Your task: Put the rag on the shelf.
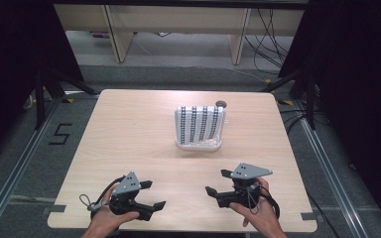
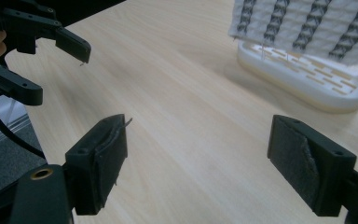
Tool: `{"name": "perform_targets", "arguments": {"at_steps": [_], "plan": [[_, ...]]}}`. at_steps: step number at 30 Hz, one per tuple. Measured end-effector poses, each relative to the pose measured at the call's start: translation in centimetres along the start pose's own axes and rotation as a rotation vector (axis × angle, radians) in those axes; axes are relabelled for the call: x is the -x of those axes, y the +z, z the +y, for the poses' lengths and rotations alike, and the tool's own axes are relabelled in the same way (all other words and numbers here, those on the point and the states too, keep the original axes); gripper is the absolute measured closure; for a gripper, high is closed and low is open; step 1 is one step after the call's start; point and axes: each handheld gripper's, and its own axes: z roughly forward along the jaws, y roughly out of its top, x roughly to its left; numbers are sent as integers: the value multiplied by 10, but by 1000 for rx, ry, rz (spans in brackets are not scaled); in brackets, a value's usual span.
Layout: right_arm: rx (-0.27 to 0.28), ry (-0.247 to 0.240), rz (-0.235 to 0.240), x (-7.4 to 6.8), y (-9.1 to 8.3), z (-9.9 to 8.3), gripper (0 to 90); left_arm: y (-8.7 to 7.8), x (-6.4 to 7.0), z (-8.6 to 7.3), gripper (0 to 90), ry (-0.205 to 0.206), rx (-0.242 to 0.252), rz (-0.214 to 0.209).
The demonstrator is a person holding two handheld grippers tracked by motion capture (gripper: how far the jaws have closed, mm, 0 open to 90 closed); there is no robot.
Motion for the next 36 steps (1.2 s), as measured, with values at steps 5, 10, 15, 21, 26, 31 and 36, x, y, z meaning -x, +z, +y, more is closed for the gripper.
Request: {"name": "perform_targets", "arguments": {"at_steps": [5, 10, 15, 21, 26, 31, 36], "plan": [[-30, 13, -5, 0, -3, -13, 199, -2, 3, -5, 164, -2, -23, -1], [-51, 25, -15, -1, -6, -23, 203, -1, 5, -12, 164, -16, -28, 0], [-61, -2, -17, -1, -5, -32, 202, 0, 6, -15, 164, -16, -44, 1], [-101, -46, -34, -5, -1, -41, 207, 3, 9, -23, 164, -8, -77, 32], [-120, -41, -41, -6, -2, -46, 202, 6, 11, -28, 164, 8, -105, 33], [-136, -30, -47, -6, -1, -50, 196, 8, 11, -28, 164, 9, -106, 26], [-124, -35, -57, -2, -1, -51, 194, 8, 10, -28, 164, 4, -105, 29]]}}
